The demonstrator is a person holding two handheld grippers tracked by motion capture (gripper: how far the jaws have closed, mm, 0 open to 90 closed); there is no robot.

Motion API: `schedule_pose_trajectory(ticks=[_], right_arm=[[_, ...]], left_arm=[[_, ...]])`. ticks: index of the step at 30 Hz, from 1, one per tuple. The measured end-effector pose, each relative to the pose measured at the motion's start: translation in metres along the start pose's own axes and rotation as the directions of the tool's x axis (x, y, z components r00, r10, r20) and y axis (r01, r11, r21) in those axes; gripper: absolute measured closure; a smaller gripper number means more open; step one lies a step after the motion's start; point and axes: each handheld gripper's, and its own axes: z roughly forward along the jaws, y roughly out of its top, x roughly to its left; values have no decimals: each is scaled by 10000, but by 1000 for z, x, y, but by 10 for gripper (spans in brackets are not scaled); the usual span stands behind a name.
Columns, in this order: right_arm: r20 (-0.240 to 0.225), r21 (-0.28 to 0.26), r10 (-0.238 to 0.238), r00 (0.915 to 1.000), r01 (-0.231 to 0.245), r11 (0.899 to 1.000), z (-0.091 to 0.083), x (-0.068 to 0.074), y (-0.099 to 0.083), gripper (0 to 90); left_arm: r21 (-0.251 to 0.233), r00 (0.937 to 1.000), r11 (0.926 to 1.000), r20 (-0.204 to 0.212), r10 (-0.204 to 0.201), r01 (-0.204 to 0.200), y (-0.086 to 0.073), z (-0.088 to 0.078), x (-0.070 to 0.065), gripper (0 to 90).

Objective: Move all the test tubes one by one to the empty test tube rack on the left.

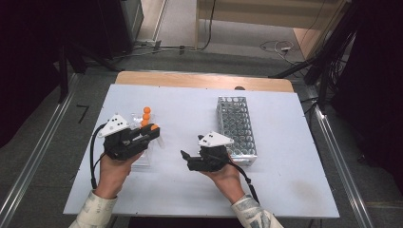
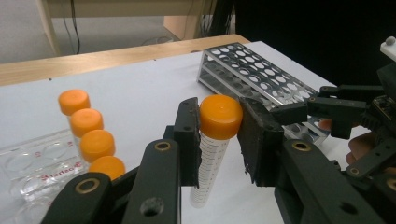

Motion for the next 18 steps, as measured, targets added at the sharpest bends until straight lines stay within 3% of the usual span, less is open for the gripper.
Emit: schedule_pose_trajectory(ticks=[11, 18], right_arm=[[84, -24, 88, 9999, -88, 10000, -7, -3, -3, 214], [73, -98, 126, 9999, -126, 9999, -8, -2, -3, 220]], left_arm=[[-177, 9991, 9994, -293, -304, 298, 9, -23, 16, 699], [12, 9977, 9990, -510, -450, 451, 11, -33, 28, 699]])
